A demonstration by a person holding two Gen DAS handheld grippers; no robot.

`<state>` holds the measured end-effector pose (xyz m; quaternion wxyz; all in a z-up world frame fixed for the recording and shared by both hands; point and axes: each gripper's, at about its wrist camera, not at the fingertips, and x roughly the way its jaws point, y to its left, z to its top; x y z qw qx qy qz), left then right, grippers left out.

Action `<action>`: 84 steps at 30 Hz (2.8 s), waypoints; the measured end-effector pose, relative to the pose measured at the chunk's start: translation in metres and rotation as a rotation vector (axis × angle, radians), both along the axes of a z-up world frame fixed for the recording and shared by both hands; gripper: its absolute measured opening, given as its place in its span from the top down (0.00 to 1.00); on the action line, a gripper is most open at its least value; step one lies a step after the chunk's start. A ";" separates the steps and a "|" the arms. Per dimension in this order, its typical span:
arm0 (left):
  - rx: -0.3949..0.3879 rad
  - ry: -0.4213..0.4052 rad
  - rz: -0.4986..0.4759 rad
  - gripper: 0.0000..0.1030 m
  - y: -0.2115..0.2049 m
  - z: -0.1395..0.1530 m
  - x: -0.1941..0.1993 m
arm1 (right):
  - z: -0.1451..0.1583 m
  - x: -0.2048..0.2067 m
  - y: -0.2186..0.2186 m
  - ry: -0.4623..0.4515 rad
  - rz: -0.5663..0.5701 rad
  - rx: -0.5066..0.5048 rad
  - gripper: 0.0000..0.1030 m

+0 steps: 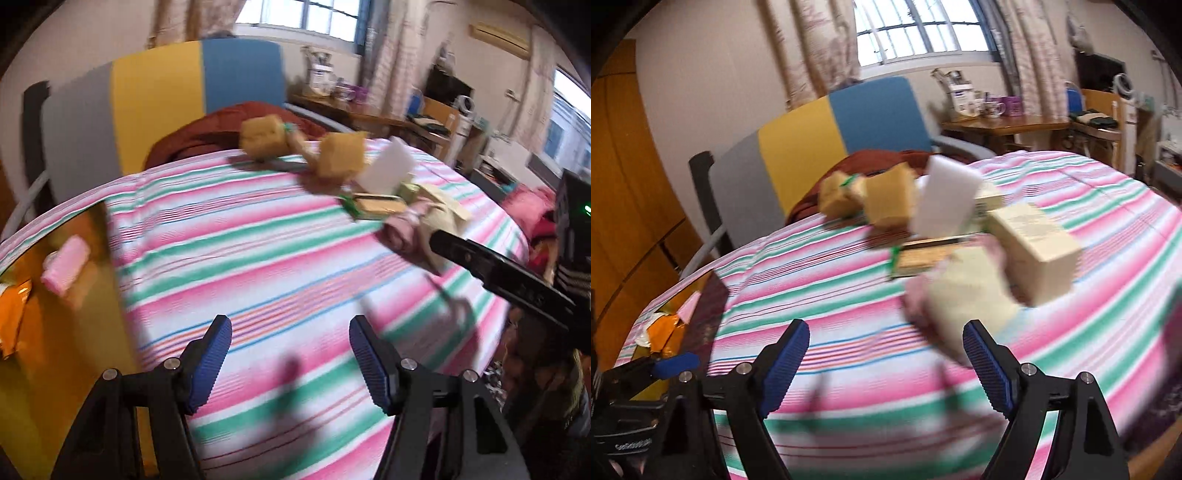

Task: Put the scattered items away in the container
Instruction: 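Move both tools back to the socks on the table, then grasp the cream sock with the right tool while the left tool grasps the pink sock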

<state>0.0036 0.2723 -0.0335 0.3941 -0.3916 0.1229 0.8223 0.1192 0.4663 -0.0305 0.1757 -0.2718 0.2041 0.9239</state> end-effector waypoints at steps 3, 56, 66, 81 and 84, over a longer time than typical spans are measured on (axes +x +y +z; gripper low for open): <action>-0.023 -0.025 -0.034 0.35 0.013 -0.009 0.006 | -0.003 0.012 0.013 0.010 -0.014 0.020 0.16; -0.062 0.042 -0.374 0.36 0.188 -0.021 -0.018 | 0.009 -0.029 0.087 -0.612 0.656 0.087 0.47; -0.015 -0.052 -0.460 0.36 0.214 -0.029 -0.034 | 0.012 -0.032 0.086 -0.597 0.649 0.069 0.45; -0.011 -0.111 -0.451 0.67 0.222 -0.045 -0.037 | 0.017 -0.035 0.096 -0.551 0.601 0.031 0.45; -0.002 -0.115 -0.426 0.69 0.214 -0.045 -0.037 | 0.014 -0.041 0.097 -0.549 0.591 0.020 0.45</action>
